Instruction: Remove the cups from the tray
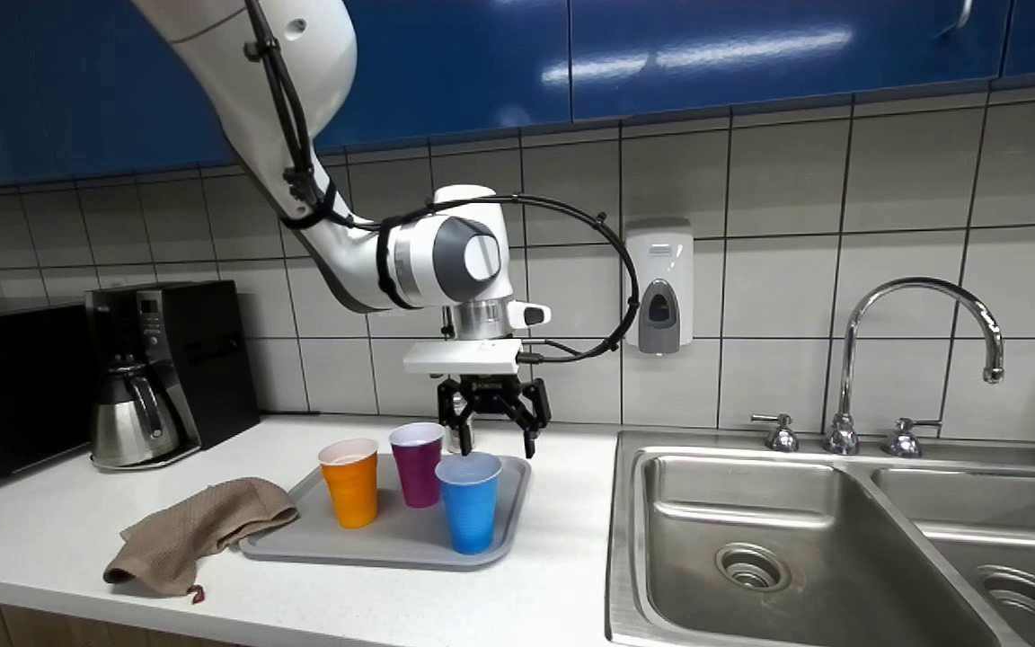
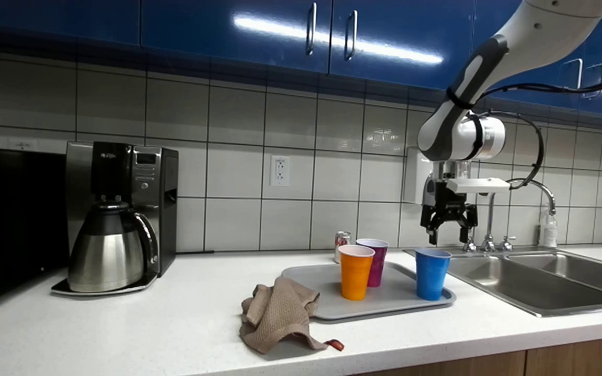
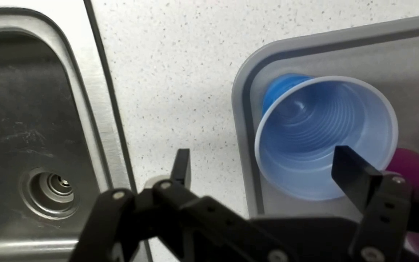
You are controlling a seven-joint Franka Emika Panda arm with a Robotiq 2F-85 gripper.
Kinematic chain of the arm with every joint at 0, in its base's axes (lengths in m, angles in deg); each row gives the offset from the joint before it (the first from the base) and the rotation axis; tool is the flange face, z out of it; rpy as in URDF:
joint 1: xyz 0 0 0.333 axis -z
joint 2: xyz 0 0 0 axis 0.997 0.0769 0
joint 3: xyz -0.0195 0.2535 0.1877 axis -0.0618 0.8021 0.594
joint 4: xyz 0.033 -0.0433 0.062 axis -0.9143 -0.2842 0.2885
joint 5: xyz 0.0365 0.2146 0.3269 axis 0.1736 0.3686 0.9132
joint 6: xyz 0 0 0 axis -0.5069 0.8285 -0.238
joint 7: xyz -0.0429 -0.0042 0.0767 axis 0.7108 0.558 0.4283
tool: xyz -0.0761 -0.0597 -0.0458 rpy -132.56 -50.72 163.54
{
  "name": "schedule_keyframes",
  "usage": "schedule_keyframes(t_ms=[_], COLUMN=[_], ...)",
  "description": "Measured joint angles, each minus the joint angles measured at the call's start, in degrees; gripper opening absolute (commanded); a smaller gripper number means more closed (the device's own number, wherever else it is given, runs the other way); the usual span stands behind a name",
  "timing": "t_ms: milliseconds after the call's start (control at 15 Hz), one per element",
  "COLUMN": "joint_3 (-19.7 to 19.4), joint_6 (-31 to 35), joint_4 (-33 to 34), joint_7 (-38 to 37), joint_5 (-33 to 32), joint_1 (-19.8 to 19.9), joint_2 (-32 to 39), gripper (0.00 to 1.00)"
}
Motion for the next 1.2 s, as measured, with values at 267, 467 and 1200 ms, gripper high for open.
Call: schedule_keyframes(t_ms=[267, 467, 1200], joint_3=[0.0, 0.0, 0.1], joint_6=[0.6, 1.9, 2.8], joint_4=[0.8, 1.2, 3.0], joint_7=[0.0, 0.0, 0.0], joint_5=[0.0, 0.0, 0.2], joint_1=[0.0, 0.0, 0.0], joint_2=[2.0, 3.6, 8.3], gripper=[1.0, 1.0, 0.4])
